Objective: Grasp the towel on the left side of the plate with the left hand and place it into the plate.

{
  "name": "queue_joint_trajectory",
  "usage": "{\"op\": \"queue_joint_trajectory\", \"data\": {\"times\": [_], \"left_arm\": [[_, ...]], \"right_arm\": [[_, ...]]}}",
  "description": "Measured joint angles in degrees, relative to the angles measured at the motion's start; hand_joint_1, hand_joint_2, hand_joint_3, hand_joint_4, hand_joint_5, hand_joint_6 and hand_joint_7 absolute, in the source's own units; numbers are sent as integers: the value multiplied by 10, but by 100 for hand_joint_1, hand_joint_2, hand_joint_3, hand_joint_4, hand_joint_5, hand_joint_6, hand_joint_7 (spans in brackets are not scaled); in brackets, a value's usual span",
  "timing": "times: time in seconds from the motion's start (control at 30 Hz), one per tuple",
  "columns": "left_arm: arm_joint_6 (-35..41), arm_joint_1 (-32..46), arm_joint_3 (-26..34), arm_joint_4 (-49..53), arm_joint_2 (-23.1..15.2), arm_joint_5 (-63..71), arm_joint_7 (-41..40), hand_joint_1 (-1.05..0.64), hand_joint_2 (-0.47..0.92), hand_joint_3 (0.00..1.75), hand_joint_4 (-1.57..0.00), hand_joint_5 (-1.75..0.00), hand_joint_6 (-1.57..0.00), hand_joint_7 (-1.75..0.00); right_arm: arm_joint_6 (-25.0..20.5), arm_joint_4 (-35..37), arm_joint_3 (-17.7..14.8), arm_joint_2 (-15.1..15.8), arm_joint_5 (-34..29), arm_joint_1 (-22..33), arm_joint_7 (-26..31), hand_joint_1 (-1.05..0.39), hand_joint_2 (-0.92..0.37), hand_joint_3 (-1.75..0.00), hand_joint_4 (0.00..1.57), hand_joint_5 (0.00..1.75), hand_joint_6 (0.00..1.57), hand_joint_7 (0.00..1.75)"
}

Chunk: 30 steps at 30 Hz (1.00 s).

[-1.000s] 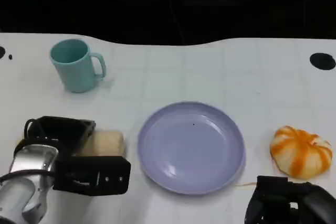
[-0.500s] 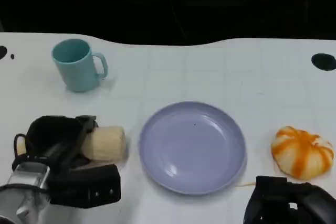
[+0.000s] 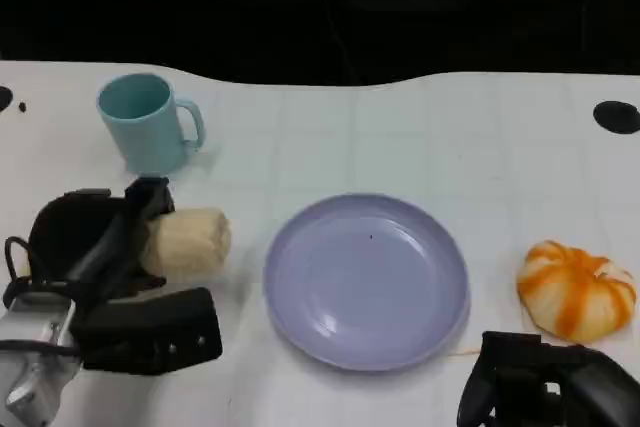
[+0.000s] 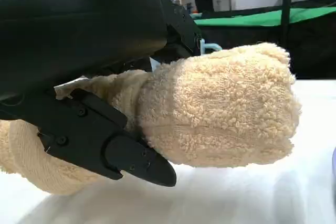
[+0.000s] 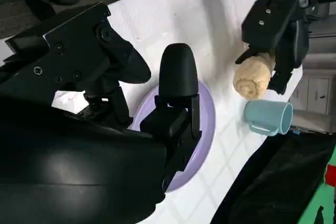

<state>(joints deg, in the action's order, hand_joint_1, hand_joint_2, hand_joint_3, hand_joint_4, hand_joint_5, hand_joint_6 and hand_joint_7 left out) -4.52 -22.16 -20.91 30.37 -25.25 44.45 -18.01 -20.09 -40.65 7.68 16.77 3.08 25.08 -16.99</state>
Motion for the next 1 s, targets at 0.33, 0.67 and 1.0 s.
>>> {"op": "queue_joint_trajectory", "data": {"times": [0.33,0.67,1.0], "left_arm": [[10,-26,6,-115,37,-5,61,-21,50,103,-90,-175,-63,-175],[42,-63,-25,-143,111,1,107,-21,44,103,-92,-175,-67,-175],[56,-72,-81,-116,174,10,126,-23,60,74,-90,-175,-65,-171]], "right_arm": [[1,1,-3,2,0,0,-4,0,-61,-111,74,175,62,148],[-1,1,-13,6,2,4,-6,-2,-64,-106,72,175,62,147],[-2,0,-14,7,5,11,-14,-2,-66,-104,70,175,62,147]]}}
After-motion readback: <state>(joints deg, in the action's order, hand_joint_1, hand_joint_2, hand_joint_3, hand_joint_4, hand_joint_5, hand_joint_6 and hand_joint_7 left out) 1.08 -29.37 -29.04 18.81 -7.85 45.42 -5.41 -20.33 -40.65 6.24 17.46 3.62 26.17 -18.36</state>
